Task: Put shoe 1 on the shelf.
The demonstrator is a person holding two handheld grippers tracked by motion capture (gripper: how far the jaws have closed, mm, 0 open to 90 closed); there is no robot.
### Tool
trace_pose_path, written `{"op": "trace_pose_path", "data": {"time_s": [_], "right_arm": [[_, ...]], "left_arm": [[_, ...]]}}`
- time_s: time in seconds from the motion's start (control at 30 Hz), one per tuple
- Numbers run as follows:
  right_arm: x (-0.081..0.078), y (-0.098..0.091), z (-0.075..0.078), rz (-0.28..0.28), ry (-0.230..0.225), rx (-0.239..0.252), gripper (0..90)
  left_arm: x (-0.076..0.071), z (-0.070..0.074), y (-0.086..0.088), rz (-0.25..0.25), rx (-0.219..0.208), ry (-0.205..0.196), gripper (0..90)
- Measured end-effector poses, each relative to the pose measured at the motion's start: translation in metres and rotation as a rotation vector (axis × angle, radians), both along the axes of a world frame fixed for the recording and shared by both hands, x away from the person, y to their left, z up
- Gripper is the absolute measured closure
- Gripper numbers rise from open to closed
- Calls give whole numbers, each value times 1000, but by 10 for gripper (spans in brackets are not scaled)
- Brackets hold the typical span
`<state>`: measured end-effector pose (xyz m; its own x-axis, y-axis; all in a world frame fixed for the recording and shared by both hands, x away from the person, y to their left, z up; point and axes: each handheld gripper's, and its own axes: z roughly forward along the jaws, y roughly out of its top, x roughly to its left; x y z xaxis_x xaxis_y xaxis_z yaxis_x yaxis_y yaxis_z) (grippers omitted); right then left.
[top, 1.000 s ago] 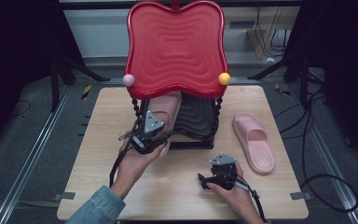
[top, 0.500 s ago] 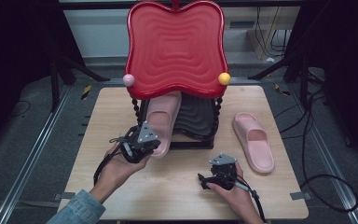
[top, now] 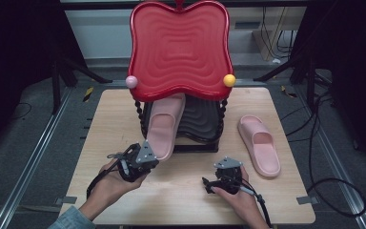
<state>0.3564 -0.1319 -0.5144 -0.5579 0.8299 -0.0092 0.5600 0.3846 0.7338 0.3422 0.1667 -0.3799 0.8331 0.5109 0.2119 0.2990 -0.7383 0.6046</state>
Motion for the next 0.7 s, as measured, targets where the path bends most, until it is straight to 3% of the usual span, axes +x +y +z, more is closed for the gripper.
{"op": "trace_pose_path", "data": {"time_s": [0.13, 0.37, 0.7], "right_arm": [[0, 0, 0, 1, -1, -1, 52], [0, 0, 0, -1, -1, -1, 51], [0, 0, 0, 1, -1, -2, 51]], "left_arm": [[-5, -11, -2, -17, 16, 10, 900], [3, -32, -7, -22, 53, 42, 900], [21, -29, -9, -9, 70, 42, 900]]}}
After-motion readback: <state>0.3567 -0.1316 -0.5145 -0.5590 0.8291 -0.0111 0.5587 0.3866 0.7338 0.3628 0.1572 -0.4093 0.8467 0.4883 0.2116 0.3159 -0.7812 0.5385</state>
